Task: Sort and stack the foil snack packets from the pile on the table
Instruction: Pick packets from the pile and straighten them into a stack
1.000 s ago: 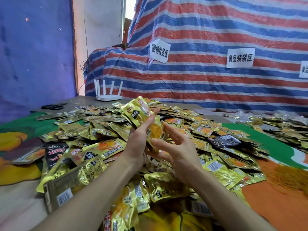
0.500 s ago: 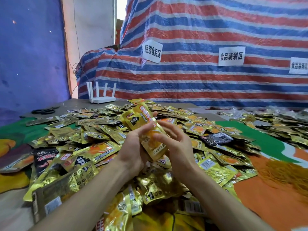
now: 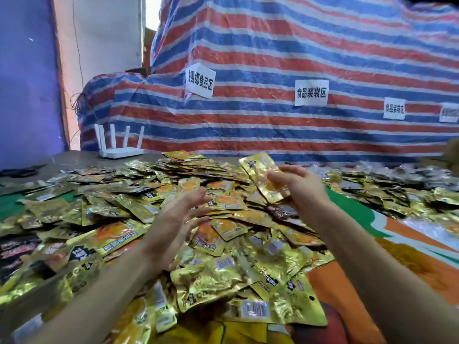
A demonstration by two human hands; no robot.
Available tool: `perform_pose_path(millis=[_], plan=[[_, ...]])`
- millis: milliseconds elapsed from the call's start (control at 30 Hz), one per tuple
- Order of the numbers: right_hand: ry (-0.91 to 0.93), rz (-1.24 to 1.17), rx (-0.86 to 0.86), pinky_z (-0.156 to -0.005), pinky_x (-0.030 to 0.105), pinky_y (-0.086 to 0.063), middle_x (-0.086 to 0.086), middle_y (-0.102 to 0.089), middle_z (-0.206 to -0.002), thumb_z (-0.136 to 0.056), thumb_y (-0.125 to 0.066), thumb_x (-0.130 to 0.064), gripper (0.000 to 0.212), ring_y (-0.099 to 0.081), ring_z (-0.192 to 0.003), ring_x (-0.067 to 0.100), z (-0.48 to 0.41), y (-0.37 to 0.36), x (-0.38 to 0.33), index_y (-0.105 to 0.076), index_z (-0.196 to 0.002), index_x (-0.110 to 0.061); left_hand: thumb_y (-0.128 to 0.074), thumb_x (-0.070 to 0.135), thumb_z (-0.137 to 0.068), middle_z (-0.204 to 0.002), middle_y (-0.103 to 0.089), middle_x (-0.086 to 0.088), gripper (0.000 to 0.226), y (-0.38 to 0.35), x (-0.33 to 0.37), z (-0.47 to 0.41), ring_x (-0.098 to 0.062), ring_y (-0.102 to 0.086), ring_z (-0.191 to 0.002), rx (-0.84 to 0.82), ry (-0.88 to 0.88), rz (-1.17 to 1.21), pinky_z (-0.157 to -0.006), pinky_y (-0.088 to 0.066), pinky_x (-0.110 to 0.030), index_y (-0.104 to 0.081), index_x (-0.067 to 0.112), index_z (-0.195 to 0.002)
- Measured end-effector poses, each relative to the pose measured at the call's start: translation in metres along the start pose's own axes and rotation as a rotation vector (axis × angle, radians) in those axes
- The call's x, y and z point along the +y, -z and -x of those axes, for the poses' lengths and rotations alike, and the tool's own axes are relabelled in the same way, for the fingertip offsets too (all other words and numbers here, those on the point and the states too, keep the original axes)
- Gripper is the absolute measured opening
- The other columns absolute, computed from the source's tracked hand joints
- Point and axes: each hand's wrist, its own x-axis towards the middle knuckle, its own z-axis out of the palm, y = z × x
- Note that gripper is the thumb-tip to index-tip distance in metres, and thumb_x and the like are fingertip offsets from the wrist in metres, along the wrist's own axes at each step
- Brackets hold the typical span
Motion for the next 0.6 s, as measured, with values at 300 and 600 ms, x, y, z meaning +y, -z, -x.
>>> perform_pose_path(millis=[300, 600], plan=[[-0.09, 0.683, 0.5, -0.084, 0.04, -0.043, 0.021, -0.064, -0.117, -0.098, -0.062, -0.026, 0.027, -0.057, -0.107, 0.039, -0.076, 0.097, 0.057, -0.059, -0.114, -0.004, -0.058, 0.044, -0.082, -0.103, -0.074, -0.005, 0.036, 0.008, 0.009, -0.003, -0.029, -0.068, -0.101, 0.029, -0.192, -0.205, -0.087, -0.051, -0.042, -0.073, 0.017, -0.101], [-0.233, 1.093, 0.425, -0.115, 0.06, -0.02, 0.026, -0.043, -0.147, -0.096, -0.051, -0.053, 0.065, -0.03, -0.14, 0.045, -0.072, 0.098, 0.073, -0.051, -0.135, -0.001, -0.059, 0.005, -0.096, -0.099, -0.073, 0.011, 0.026, 0.031, 0.076, 0.009, -0.006, -0.067, -0.092, -0.12, -0.388, -0.771, -0.078, -0.051, -0.022, -0.071, 0.027, -0.098]])
